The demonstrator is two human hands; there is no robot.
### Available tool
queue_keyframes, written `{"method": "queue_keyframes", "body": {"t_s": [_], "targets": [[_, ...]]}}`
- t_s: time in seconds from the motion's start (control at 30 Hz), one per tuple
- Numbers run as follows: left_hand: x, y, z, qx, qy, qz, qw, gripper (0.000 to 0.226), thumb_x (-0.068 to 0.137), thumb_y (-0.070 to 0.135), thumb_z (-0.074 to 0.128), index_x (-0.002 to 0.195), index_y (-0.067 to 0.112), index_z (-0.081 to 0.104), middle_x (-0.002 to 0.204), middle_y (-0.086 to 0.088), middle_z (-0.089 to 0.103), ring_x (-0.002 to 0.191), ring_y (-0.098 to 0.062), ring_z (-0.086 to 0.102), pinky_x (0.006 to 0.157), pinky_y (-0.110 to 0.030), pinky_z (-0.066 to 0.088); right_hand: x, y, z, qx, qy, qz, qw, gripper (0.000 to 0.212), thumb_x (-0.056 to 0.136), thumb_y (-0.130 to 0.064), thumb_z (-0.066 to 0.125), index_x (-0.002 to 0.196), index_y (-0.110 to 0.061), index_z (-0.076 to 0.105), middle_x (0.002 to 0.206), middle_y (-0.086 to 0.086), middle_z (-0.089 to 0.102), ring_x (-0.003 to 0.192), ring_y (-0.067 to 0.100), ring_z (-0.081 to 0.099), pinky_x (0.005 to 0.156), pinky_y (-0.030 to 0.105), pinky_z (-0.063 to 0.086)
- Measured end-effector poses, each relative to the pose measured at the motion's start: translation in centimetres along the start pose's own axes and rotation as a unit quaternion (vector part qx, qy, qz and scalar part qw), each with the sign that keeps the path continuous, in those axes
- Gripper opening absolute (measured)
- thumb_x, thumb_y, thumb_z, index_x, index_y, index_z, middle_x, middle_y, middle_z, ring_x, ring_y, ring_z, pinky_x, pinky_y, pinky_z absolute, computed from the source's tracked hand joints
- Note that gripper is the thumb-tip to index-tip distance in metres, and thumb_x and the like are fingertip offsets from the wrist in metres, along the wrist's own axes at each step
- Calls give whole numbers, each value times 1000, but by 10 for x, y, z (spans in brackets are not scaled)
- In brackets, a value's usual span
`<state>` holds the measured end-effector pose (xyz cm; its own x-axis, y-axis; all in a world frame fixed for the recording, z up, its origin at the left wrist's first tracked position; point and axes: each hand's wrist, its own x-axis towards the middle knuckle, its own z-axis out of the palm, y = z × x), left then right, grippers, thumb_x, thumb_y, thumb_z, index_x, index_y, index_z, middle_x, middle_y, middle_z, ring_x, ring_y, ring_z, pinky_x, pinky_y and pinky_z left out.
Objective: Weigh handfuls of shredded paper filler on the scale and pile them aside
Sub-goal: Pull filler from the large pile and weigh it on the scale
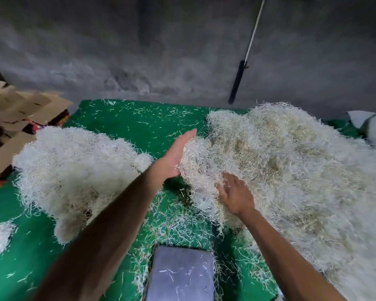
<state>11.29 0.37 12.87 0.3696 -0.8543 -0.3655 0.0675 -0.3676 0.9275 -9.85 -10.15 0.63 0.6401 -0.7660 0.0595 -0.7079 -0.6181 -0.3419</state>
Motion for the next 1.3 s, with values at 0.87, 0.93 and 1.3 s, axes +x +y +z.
{"method": "queue_keyframes", "body": {"t_s": [0.87, 0.93, 1.3], "targets": [[15, -23, 31, 570, -108, -2, 814, 54, 79, 58, 77, 103, 12, 62, 93, -8, 67, 71, -15, 60, 66, -24, 53, 3, 57, -68, -192, -45, 121, 973, 23, 97, -41, 66, 95, -18, 67, 89, -7, 59, 79, 15, 66, 84, 36, 60], [22, -43, 16, 662, -14, -3, 749, 62, 75, 62, 78, 101, 8, 62, 82, 0, 62, 69, -12, 59, 69, -26, 55, 4, 71, -80, -222, -22, 102, 969, 15, 102, -26, 59, 96, -18, 70, 87, -3, 65, 73, 13, 65, 74, 30, 59], [33, -75, 39, 327, 116, -22, 938, 89, 88, 56, 68, 153, 7, 32, 109, -12, 63, 79, -12, 57, 78, -34, 57, -18, 2, -28, -86, 48, -154, 983, 23, 94, -41, 61, 107, -22, 62, 119, -6, 58, 111, 15, 56, 106, 36, 50]]}}
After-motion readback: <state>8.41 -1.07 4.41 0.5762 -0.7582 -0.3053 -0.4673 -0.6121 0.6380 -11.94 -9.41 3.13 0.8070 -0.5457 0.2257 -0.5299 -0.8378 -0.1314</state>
